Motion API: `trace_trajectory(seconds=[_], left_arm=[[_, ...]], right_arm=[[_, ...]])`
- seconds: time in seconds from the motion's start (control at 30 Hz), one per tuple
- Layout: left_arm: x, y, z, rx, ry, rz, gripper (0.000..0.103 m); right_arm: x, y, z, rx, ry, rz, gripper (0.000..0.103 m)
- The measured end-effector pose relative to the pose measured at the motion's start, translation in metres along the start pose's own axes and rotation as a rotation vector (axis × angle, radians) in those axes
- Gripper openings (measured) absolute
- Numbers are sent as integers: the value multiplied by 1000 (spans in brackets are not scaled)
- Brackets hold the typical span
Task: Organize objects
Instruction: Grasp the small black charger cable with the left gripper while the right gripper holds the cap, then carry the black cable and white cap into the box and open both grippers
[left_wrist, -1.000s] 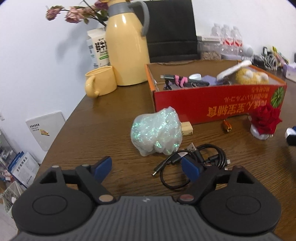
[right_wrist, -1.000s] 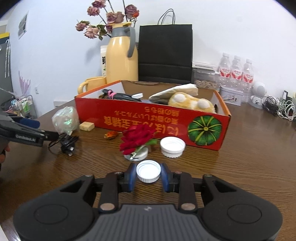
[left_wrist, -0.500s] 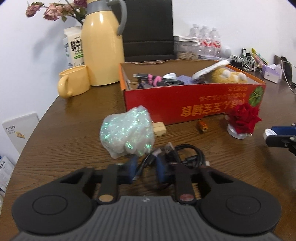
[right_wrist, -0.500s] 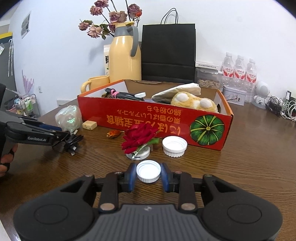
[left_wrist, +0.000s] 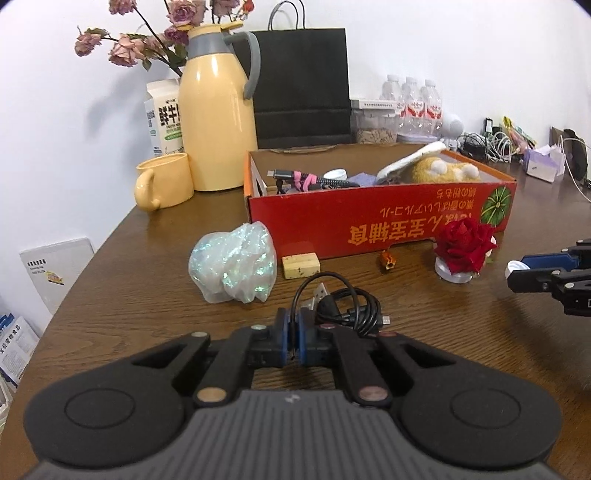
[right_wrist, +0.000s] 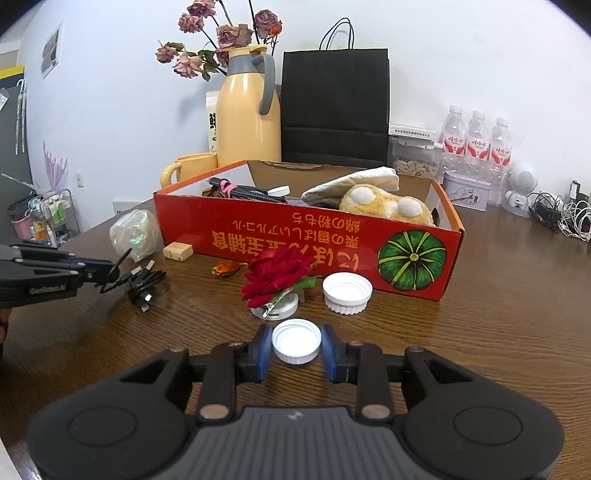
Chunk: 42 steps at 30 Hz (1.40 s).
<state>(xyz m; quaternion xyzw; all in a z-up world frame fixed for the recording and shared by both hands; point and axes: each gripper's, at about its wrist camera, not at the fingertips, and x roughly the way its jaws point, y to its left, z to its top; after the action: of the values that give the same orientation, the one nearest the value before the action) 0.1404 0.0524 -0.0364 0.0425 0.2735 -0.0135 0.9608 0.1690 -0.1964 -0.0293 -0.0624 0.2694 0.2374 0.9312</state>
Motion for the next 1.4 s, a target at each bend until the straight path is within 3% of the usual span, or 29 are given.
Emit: trace_trajectory(seconds=[0.27,0.6,0.87,1.23,1.4], left_arm=[[-11,0,3,-20,-33,-5,6],[-29,-9,35,-14,-133,-26,6],[-26,-18,70,-16,-207,-60,6],[15,-29,119,-70,-270,-69,6],[58,-30,139,-103,-241,-42,6]], right_arm=[[-3,0,0,1,-16,-4,27],[-13,8,0,0,-95,21,27],[-19,21,30,-57,-188,43,27],[13,19,91,-97,-281,17,27],[47,7,116,-71,-280,-9,27]])
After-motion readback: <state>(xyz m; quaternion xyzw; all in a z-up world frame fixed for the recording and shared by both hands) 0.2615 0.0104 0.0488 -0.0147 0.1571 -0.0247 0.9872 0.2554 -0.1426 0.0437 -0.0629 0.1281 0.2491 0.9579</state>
